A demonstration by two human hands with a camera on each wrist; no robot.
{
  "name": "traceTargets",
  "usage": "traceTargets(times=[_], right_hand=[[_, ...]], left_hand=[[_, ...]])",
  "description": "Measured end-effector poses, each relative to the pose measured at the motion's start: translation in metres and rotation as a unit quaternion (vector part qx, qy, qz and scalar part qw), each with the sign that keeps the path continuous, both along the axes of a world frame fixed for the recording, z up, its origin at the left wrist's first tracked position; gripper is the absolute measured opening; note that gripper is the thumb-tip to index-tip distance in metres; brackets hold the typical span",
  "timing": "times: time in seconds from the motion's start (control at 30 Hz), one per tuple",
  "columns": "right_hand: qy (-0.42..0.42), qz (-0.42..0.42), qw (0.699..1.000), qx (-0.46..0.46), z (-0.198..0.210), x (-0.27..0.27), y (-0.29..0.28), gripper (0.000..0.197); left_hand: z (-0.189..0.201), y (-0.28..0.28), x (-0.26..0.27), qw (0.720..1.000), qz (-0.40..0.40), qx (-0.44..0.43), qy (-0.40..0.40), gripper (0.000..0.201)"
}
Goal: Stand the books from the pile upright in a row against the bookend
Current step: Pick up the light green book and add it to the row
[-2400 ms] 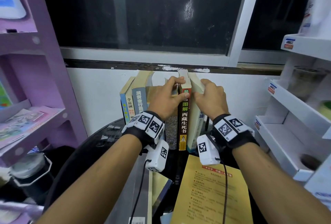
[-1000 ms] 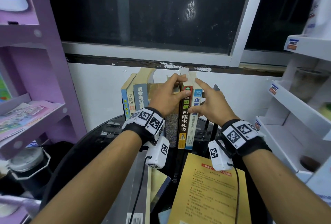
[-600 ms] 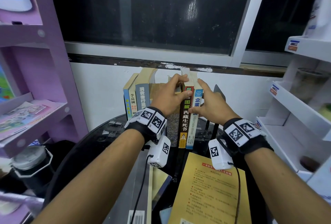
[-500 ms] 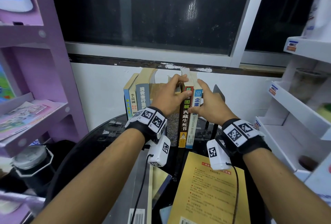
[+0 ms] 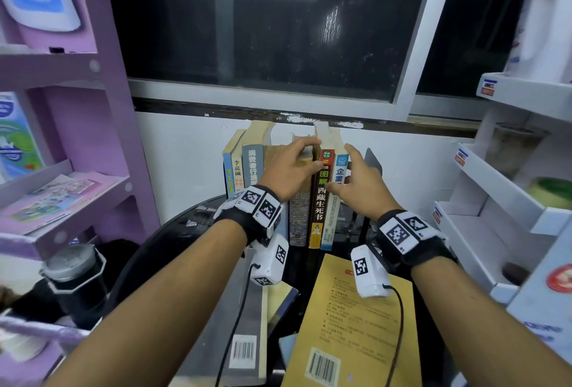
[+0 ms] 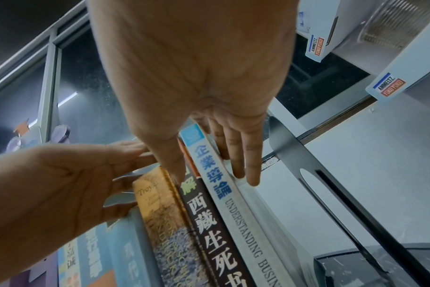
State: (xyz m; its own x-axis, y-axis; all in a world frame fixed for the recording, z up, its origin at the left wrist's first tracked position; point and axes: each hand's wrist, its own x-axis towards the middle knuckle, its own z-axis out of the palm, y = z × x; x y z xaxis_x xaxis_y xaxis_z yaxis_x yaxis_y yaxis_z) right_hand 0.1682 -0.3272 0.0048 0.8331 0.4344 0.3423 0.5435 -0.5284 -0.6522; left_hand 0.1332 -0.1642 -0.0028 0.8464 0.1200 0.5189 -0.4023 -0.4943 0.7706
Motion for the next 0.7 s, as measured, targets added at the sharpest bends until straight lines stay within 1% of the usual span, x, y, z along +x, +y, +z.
traceTargets(times=[0.07,0.17,0.4,0.47,0.53,0.7], right_hand=[[-0.003,0.004,1.000,0.011,-0.001,-0.005,-0.001,0.074],[0.002,0.009,1.000,0.021,-0.002,-0.015,-0.003,0.071],[0.003,0.004,1.000,0.020,-0.004,-0.041,-0.010,0.069],[0.004,0.002,1.000,0.019,-0.007,-0.047,-0.009,0.065],[0.006,-0.002,1.000,0.007,-0.011,-0.052,-0.008,0.065],[0.029,0.000,0.997,-0.078,-0.021,-0.068,0.001,0.075]], left_hand=[[-0.002,0.002,-0.009,1.000,0.009,0.003,-0.004,0.033],[-0.007,0.007,-0.021,1.000,0.023,0.014,-0.009,0.029],[-0.012,0.013,-0.053,0.998,0.050,0.044,0.000,0.030],[-0.016,0.014,-0.061,0.997,0.055,0.050,0.022,0.031],[-0.021,0.017,-0.068,0.995,0.064,0.051,0.049,0.031],[-0.032,0.029,-0.083,0.990,0.071,0.033,0.120,0.033]])
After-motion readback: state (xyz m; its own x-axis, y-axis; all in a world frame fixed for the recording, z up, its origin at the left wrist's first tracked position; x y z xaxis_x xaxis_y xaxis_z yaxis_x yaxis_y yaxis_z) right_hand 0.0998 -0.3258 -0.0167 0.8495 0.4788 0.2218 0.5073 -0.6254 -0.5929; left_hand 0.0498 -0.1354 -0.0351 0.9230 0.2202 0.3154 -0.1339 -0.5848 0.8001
